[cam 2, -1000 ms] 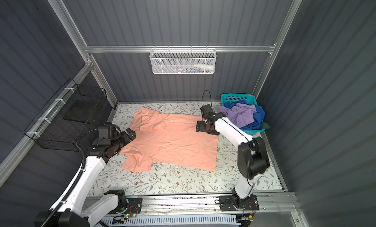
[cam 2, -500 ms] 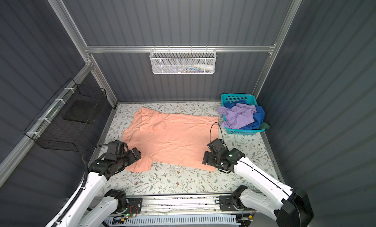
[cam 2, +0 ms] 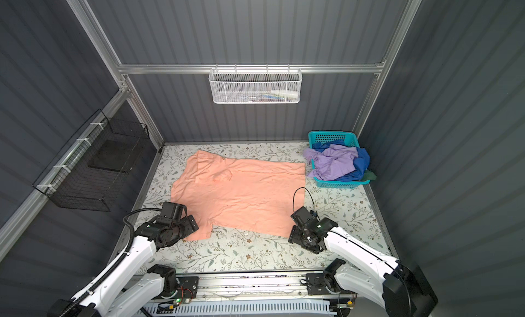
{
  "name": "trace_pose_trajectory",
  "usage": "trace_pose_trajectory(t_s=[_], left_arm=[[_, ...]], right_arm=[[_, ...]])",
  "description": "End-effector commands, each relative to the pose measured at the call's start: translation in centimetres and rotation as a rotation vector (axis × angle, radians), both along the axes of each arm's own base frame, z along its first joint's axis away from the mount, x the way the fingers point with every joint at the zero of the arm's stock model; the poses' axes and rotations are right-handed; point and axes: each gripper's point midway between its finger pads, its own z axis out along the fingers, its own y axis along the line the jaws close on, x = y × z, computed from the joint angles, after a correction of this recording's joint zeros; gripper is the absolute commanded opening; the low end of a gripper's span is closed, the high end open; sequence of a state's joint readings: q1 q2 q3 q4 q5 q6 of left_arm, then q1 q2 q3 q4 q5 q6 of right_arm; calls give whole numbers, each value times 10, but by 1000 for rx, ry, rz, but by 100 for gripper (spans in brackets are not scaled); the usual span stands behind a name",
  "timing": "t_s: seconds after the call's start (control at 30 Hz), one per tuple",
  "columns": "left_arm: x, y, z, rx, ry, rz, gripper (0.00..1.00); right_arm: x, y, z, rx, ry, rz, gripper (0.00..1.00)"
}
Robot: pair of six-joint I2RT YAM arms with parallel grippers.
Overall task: Fold and stack the t-shirts
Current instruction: 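Move both grippers to the peach shirt's near hem and grasp it, then lift the near hem with both grippers and fold it toward the far edge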
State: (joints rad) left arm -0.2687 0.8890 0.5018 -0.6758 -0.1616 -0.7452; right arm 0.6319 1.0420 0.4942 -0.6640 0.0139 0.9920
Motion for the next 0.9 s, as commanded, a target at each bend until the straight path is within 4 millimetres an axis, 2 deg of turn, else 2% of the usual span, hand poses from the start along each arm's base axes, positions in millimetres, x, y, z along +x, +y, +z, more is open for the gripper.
trace_pose_trajectory(t_s=[0.0,0.2,0.33,0.4,0.57,0.67,0.7,0.77,0.87], left_arm=[[0,2,-7,11,17,23,78],[-14,1,-30,-1,89,42,70],[-16,2,-34,4,99,48,53],[-15,2,-35,3,96,48,51],[-13,2,-39,20,121,41,49],[-9,0,-41,20,122,39,34],[-8,-2,-42,9,122,36,26],[-5,-5,-42,-8,116,35,20],[1,-8,-35,-11,109,23,1]], right_arm=[[3,9,-4,36,-1,-4,77],[7,13,-5,28,8,16,70],[10,14,-3,28,-4,26,64],[9,14,-10,18,15,31,64],[11,15,-14,5,25,38,54],[11,16,-15,3,27,40,48],[11,16,-15,4,26,37,44],[12,18,-14,14,22,41,38],[13,17,-12,3,16,45,30]])
